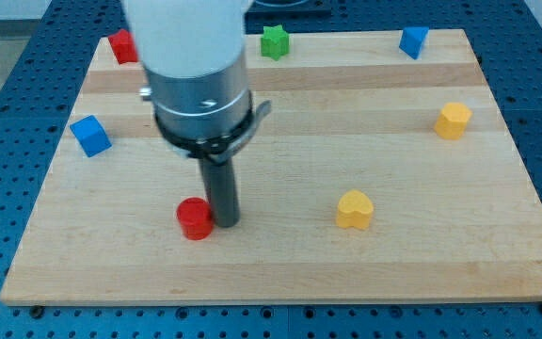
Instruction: Push the red circle to the bottom left corner of the board
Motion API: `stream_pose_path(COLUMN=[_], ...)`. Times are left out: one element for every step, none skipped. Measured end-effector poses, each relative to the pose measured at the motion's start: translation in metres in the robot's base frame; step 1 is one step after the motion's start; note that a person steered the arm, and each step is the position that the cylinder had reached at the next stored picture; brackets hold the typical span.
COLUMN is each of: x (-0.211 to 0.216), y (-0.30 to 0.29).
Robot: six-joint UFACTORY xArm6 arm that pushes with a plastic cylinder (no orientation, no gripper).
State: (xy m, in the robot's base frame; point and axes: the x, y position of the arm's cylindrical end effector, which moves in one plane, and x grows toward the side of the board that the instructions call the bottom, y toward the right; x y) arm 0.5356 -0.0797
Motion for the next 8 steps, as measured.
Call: stream_pose_path(x=[0.000, 0.000, -0.001, -0.001, 0.007, 0.011, 0.027, 0.029], y=[-0.042, -0.082, -0.109, -0.132, -0.141, -0.141, -0.141, -0.141])
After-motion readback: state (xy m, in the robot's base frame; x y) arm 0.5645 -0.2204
